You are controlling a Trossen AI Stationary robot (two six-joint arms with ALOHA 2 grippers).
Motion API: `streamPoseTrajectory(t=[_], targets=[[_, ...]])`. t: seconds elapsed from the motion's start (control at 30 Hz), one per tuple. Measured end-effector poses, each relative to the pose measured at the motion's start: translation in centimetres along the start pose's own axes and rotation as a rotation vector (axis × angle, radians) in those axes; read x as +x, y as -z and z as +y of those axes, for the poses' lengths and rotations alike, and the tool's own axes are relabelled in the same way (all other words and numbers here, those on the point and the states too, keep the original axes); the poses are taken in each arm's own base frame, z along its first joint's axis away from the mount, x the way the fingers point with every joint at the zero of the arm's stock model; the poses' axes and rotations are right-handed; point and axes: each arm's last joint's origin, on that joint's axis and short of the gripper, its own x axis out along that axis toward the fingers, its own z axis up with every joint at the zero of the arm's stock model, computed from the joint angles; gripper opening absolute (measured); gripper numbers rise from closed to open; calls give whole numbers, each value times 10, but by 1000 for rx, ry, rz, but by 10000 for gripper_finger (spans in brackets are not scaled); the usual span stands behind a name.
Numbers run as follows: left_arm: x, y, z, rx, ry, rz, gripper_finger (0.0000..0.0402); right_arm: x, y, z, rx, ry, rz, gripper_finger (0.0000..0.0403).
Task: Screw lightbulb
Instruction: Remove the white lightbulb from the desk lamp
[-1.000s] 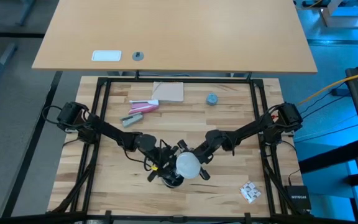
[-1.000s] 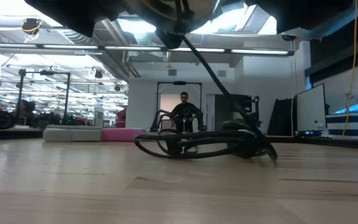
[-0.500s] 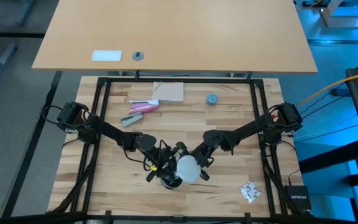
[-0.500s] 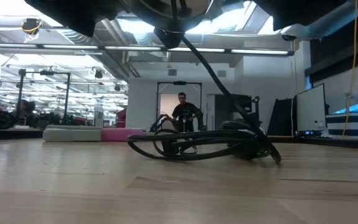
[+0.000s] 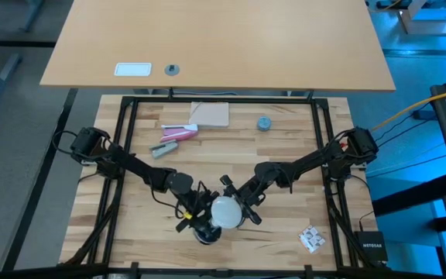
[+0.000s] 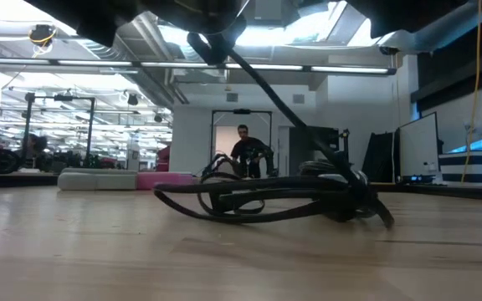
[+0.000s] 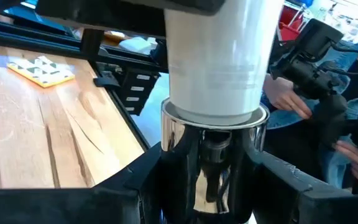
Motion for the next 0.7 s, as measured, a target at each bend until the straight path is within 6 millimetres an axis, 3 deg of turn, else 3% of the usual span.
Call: streamPoseTrajectory(t=[0.4, 0.7], targets=[[0, -2, 1, 25, -24, -18, 175, -3, 0, -3, 13, -90, -26, 209], [0, -3, 2, 25, -28, -24, 175, -25, 2, -29, 167, -336, -73, 209]])
